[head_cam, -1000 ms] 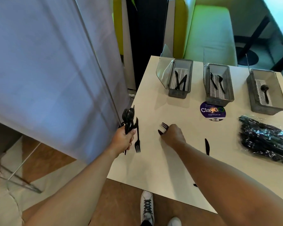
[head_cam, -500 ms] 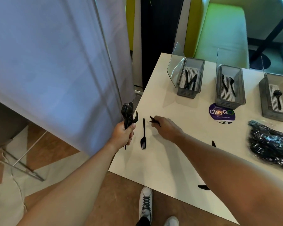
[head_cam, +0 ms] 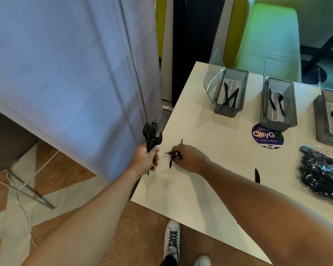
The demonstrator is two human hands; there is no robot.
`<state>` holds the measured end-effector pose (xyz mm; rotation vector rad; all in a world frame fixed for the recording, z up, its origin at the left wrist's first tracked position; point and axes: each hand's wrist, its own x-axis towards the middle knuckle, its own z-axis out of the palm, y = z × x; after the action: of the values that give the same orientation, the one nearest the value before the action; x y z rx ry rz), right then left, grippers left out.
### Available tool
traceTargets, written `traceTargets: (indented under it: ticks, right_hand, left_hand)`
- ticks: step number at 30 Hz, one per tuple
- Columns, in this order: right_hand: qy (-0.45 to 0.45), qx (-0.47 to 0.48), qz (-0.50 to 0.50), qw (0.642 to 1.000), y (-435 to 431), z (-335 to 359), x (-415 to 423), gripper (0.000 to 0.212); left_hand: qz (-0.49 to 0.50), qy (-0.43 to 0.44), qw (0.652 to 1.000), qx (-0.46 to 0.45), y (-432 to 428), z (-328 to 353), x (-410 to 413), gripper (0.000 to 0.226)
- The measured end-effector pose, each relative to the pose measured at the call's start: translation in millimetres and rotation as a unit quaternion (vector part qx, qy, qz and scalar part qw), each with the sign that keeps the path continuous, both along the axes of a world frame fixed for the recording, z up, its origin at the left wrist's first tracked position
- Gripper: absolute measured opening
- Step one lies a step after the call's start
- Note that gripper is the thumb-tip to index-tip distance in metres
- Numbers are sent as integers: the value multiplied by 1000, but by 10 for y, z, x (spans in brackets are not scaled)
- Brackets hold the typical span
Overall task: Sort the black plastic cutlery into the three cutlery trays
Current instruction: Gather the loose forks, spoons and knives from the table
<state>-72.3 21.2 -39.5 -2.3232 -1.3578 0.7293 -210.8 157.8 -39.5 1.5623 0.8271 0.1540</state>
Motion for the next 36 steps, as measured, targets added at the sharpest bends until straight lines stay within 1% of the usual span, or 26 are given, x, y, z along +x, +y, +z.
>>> traceTargets:
  ticks: [3, 4, 6, 8, 10, 13, 14, 16, 17, 19, 20, 22, 24, 28, 29, 32, 33, 35, 36]
  right_hand:
    - [90, 65, -129, 985, -25, 142, 156, 7]
    - [128, 78, -165, 975, -31, 207, 202, 14]
    - [217, 115, -245, 938, -92, 359, 310, 17]
    - [314, 167, -317, 879, -169, 515, 398, 17]
    - [376, 228, -378, 815, -257, 640, 458, 20]
    - [433, 300, -445, 724, -467, 752, 522, 27]
    - [450, 316, -465, 694, -527, 761, 541, 26]
    - [475, 337, -507, 635, -684, 787, 569, 14]
    - [482, 344, -526, 610, -774, 807, 581, 10]
    - [485, 346, -556, 579, -921, 843, 600, 15]
    - [486, 346, -567, 568, -1020, 853, 613, 19]
    - [481, 340, -585, 558, -1210, 839, 636, 26]
    - [465, 329, -600, 562, -1350, 803, 632, 31]
    - [417, 317, -625, 579, -1715, 784, 600, 10]
    - [419, 315, -628, 575, -1788, 791, 588, 11]
    - [437, 340, -633, 541, -1973, 778, 576, 17]
    - [444, 347, -631, 533, -2023, 766, 573, 23]
    - [451, 346, -628, 532, -2145, 743, 562, 34]
    - [451, 343, -624, 537, -2199, 736, 558, 35]
  left_hand:
    - [-6, -7, 1000, -16, -63, 47, 128, 22]
    - [-8, -13, 1000, -22, -96, 69, 180, 22]
    - [-22, -30, 999, -33, -202, 137, 322, 19]
    - [-38, -45, 998, -37, -312, 205, 469, 14]
    - [-53, -58, 996, -44, -436, 287, 628, 11]
    - [-92, -69, 992, -55, -698, 435, 878, 14]
    - [-107, -73, 990, -58, -792, 476, 945, 17]
    - [-137, -82, 985, -68, -1025, 575, 1069, 21]
    - [-152, -88, 982, -73, -1151, 612, 1121, 21]
    - [-177, -91, 977, -77, -1352, 648, 1192, 19]
    - [-192, -87, 975, -72, -1457, 639, 1236, 19]
    - [-213, -77, 972, -63, -1636, 609, 1302, 21]
    - [-224, -74, 970, -58, -1756, 578, 1339, 22]
    - [-295, -69, 952, -49, -2095, 608, 1365, 20]
    - [-313, -71, 946, -43, -2165, 606, 1369, 19]
    - [-342, -92, 935, -24, -2333, 590, 1376, 25]
    - [-345, -99, 933, -21, -2378, 594, 1371, 22]
    - [-343, -97, 934, -16, -2476, 638, 1345, 7]
    - [-341, -96, 935, -20, -2517, 659, 1335, 7]
